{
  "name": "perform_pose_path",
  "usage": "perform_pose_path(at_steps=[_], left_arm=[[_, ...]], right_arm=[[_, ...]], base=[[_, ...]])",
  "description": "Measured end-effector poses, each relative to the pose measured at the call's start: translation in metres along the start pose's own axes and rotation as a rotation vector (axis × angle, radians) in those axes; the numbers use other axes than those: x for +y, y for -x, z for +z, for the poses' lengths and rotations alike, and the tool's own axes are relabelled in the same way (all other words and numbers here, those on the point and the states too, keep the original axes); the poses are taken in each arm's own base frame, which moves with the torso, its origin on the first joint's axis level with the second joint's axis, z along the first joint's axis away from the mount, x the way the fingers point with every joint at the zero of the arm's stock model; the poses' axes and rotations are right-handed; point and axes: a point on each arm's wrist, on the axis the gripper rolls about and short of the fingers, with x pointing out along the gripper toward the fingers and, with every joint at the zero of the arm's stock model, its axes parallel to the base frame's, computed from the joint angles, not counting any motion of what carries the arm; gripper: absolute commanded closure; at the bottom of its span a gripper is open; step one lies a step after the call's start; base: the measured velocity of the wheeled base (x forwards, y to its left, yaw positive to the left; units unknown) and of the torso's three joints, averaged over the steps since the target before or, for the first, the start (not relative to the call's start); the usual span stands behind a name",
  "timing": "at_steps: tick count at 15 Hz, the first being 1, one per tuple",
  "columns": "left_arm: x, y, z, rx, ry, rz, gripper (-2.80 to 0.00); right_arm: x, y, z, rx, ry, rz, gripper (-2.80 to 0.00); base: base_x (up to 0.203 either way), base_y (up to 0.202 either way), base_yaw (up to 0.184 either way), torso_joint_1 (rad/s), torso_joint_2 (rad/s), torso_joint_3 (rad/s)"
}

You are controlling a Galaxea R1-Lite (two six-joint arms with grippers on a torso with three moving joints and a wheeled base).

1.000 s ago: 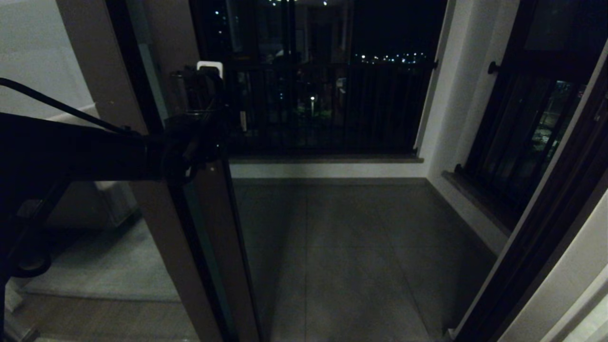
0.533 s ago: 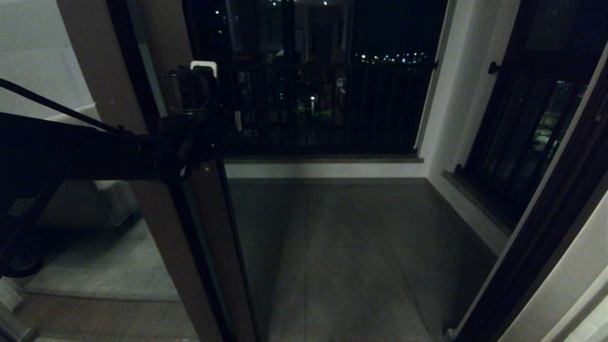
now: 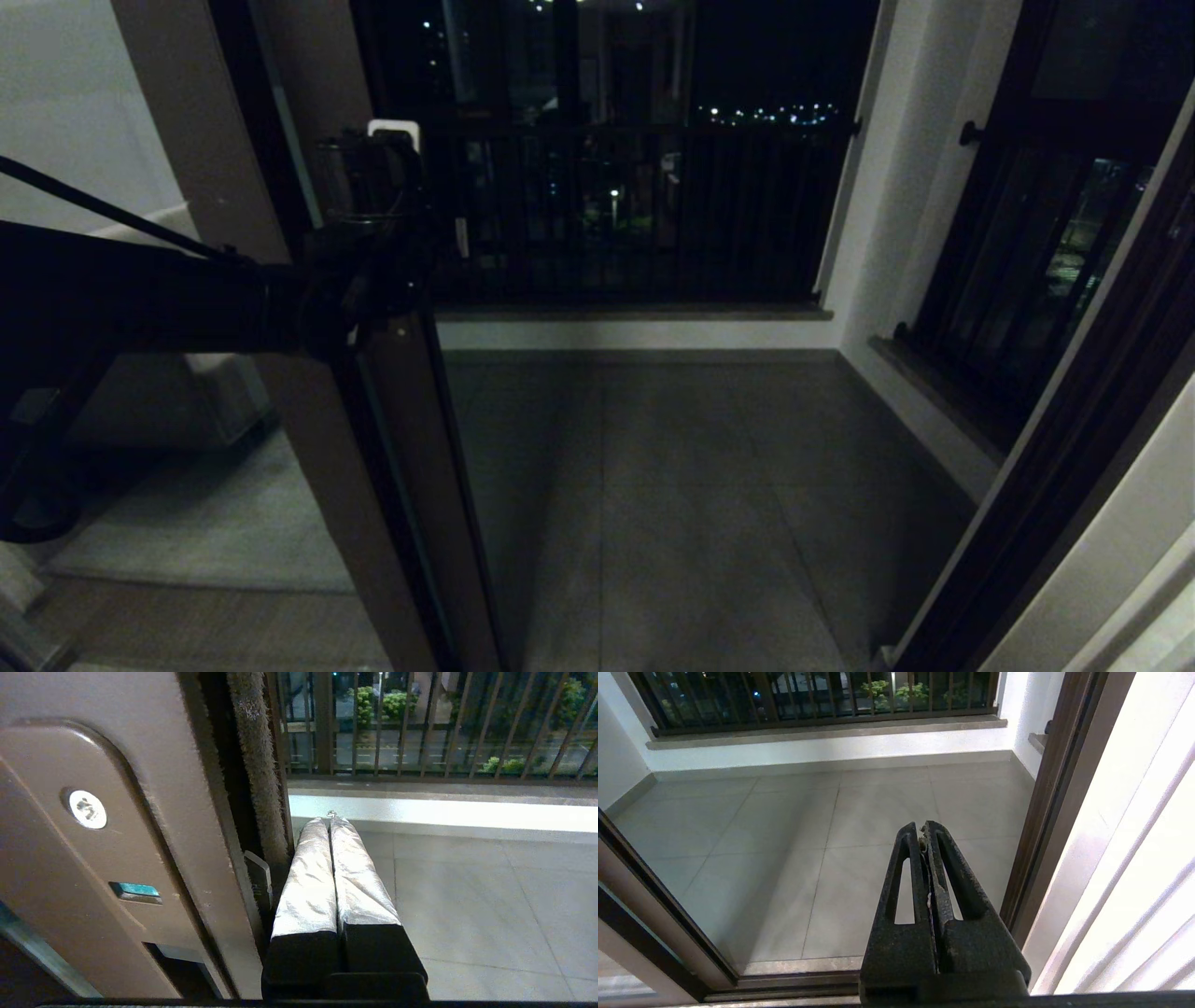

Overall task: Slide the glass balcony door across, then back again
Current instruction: Open the slid door

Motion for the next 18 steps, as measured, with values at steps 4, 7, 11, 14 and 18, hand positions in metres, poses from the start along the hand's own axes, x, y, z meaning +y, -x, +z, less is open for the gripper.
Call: perform_pose_path(at_steps=[4,7,11,14,18], left_arm=[[0.004,-0.002,0.0,-0.014,0.006,0.01,0.0],[0.005,-0.002,-0.001,-0.015,0.006,0.015,0.0],[0.005,-0.001,0.001,-0.018,0.008,0.015,0.0],[0.007,0.012,0.017,-0.049,0.026,0.003,0.0],[0.025,0.058,0.038,-0.053,0.027,-0.035,0.0]], right_arm=[[0.0,0.0,0.0,0.0,0.0,0.0,0.0],[0.0,0.0,0.0,0.0,0.0,0.0,0.0],[0.0,0.0,0.0,0.0,0.0,0.0,0.0],[0.0,0.0,0.0,0.0,0.0,0.0,0.0],[0.0,0.0,0.0,0.0,0.0,0.0,0.0]], base=[[0.0,0.0,0.0,0.0,0.0,0.0],[0.0,0.0,0.0,0.0,0.0,0.0],[0.0,0.0,0.0,0.0,0.0,0.0],[0.0,0.0,0.0,0.0,0.0,0.0],[0.0,0.0,0.0,0.0,0.0,0.0]])
